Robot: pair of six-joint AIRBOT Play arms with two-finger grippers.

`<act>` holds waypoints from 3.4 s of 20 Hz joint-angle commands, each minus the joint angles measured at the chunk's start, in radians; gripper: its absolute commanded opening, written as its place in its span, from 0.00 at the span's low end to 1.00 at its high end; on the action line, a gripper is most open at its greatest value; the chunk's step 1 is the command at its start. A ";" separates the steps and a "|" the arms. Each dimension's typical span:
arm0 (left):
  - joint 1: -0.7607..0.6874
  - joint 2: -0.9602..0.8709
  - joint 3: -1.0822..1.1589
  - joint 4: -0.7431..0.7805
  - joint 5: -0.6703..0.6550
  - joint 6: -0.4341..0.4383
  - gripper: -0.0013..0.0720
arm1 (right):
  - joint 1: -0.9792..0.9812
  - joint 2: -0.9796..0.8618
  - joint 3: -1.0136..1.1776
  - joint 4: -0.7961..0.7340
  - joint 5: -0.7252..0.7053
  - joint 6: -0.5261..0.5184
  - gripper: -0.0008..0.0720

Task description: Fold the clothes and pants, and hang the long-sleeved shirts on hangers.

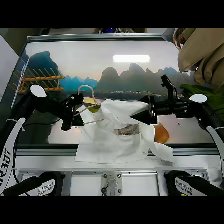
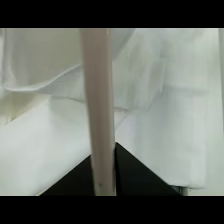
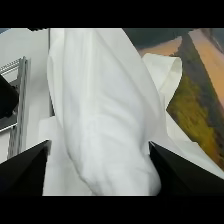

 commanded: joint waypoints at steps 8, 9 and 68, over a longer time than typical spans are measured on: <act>-0.001 0.000 0.000 0.000 0.000 0.000 0.05 | 0.001 0.000 -0.001 0.000 0.002 -0.207 0.03; -0.001 0.000 0.000 0.000 0.000 0.001 0.05 | 0.001 0.000 -0.001 0.000 0.001 -0.258 0.03; -0.249 0.528 -0.399 0.034 0.809 -1.759 0.81 | -0.068 0.132 0.000 0.138 -0.051 -0.122 0.02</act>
